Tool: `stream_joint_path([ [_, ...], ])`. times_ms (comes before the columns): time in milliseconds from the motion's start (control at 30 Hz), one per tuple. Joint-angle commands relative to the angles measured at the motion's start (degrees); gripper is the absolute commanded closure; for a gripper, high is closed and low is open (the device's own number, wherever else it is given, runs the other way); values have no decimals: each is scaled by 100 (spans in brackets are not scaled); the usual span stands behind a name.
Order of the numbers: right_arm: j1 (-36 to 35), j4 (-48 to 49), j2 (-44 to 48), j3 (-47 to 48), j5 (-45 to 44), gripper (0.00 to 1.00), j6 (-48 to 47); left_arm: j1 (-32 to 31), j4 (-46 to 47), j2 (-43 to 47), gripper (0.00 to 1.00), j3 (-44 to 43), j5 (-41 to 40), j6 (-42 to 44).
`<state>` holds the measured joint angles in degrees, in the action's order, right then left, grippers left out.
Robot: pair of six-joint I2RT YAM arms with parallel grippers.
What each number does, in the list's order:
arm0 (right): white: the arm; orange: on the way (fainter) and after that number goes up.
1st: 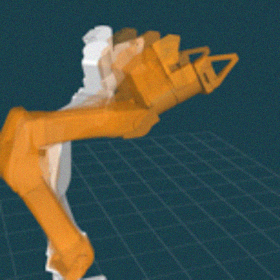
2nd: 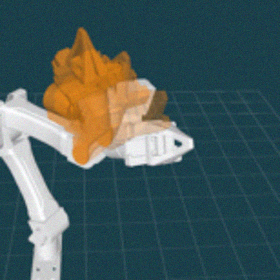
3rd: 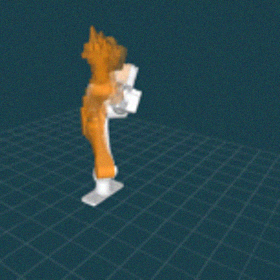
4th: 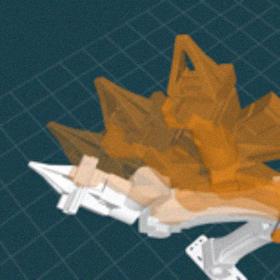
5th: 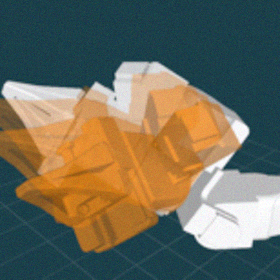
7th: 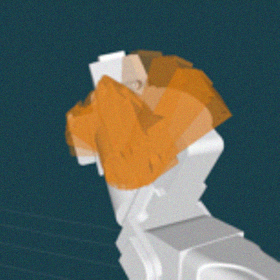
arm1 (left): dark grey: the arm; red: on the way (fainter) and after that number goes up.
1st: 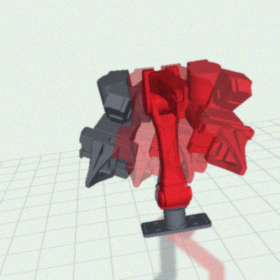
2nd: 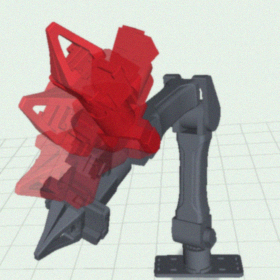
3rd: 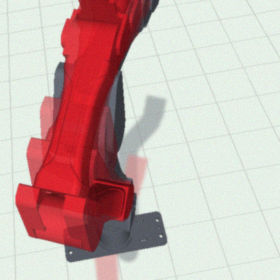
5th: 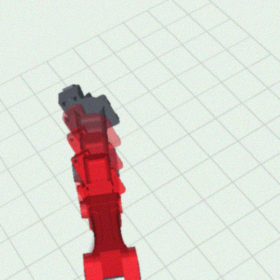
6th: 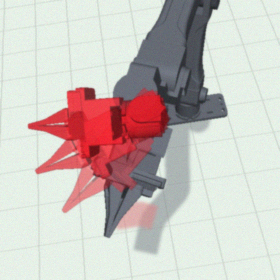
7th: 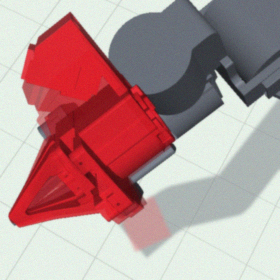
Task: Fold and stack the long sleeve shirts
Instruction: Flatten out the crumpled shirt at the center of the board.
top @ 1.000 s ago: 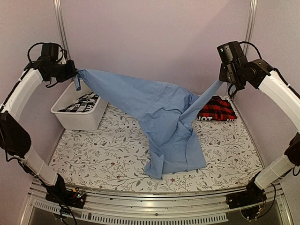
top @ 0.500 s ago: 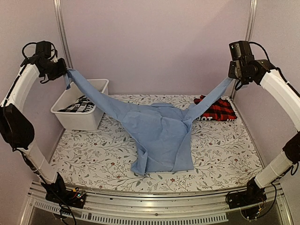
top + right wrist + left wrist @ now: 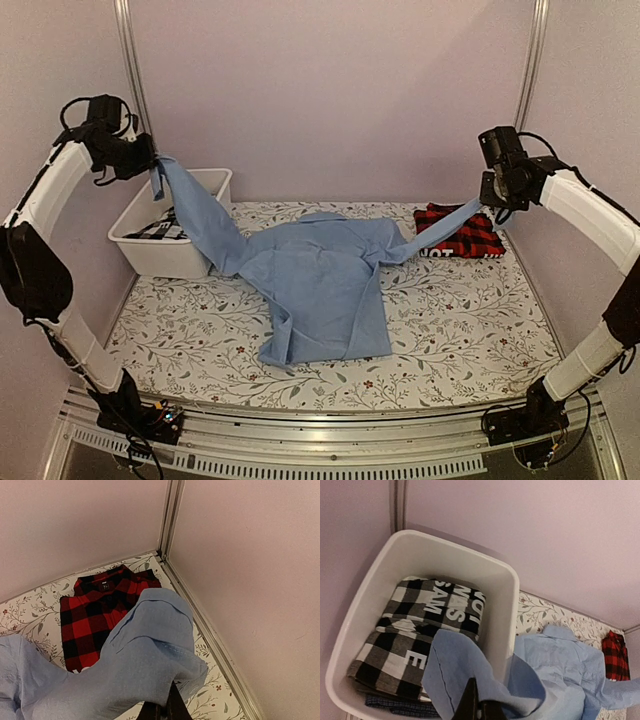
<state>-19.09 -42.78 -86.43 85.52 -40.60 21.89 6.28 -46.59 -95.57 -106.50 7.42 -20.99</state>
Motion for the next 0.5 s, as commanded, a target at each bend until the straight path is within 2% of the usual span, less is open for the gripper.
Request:
stream_joint_path([
  [0, 2, 182, -188, -370, 457, 95, 221, -1129, 162, 317, 100, 707, 147, 126],
  [167, -3, 401, -403, -737, 1088, 89, 298, -1973, 611, 518, 100, 1877, 123, -47],
  [233, -53, 485, -394, -875, 1354, 84, 310, -2206, 840, 538, 100, 2319, 192, -152],
  [367, -696, 553, -398, -898, 1542, 53, 353, -2688, 1175, 330, 100, 2826, 259, -267],
  [467, -1360, 689, -534, -713, 1838, 39, 477, -2913, 1387, 83, 100, 2944, 354, -374],
])
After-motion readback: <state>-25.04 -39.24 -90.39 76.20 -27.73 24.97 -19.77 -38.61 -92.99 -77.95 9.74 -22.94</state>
